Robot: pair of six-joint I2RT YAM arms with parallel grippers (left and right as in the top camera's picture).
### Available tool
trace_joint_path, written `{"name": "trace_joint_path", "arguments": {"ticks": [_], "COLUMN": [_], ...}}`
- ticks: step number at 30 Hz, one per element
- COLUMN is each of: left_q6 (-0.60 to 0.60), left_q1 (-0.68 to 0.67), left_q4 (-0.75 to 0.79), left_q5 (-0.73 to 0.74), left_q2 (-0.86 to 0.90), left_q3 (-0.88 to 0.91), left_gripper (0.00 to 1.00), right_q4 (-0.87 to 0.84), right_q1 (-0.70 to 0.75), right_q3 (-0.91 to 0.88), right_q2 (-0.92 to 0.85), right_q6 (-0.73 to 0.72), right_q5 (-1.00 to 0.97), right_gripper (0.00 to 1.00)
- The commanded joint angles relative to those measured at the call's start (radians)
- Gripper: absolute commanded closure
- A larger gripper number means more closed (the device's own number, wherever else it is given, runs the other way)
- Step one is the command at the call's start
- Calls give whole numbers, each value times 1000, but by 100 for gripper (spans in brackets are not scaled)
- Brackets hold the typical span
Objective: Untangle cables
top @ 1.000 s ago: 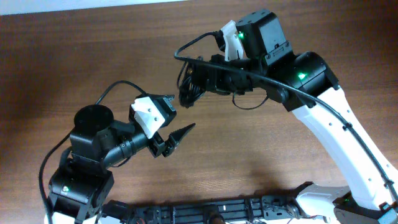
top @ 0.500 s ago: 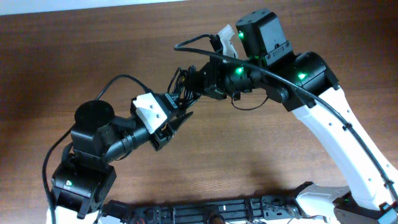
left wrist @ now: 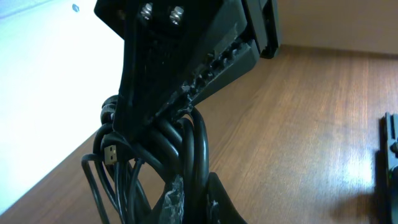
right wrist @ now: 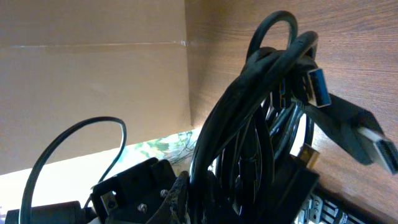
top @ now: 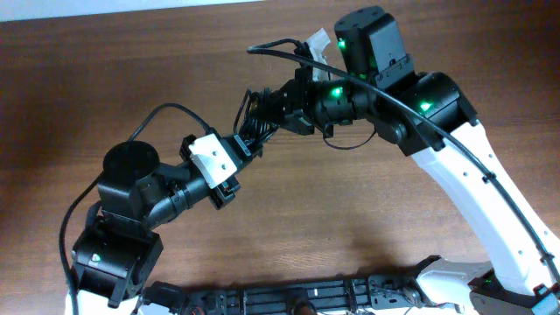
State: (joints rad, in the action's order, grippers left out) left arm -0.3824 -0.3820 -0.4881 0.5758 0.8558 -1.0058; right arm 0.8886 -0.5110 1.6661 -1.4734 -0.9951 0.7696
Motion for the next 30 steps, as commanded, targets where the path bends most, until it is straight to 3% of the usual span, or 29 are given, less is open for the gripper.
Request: {"name": "trace_joint_path", "arguments": {"ticks": [1, 9, 23, 25, 26, 28, 30], "left_q6": [0, 30, 29, 30, 29, 35, 70], "left_q1": [-4, -4, -4, -4, -4, -4, -4], "left_q4": [3, 21, 55, 66, 69, 68, 69], "left_q5": [29, 136, 135, 135, 134, 114, 84], "left_q2": [8, -29, -171, -181, -183, -184, -184], "left_q3": [4, 3, 3, 3, 3, 3, 3], "left_gripper": [100, 100, 100, 100, 100, 100, 100], "right_q4": [-14, -10, -2, 15, 34, 76, 121], "right_q1": [-6, 17, 122, 128, 128, 128, 128], "right_q3": [28, 28, 28, 28, 28, 28, 28], "right_q2": [0, -45, -72, -72, -72, -72, -72], "right_q6": [-8, 68, 139, 200, 230, 357, 515], "right_q5": [31, -150, -210, -218, -227, -229, -229], "right_gripper": [92, 92, 96, 95, 87, 61, 51]}}
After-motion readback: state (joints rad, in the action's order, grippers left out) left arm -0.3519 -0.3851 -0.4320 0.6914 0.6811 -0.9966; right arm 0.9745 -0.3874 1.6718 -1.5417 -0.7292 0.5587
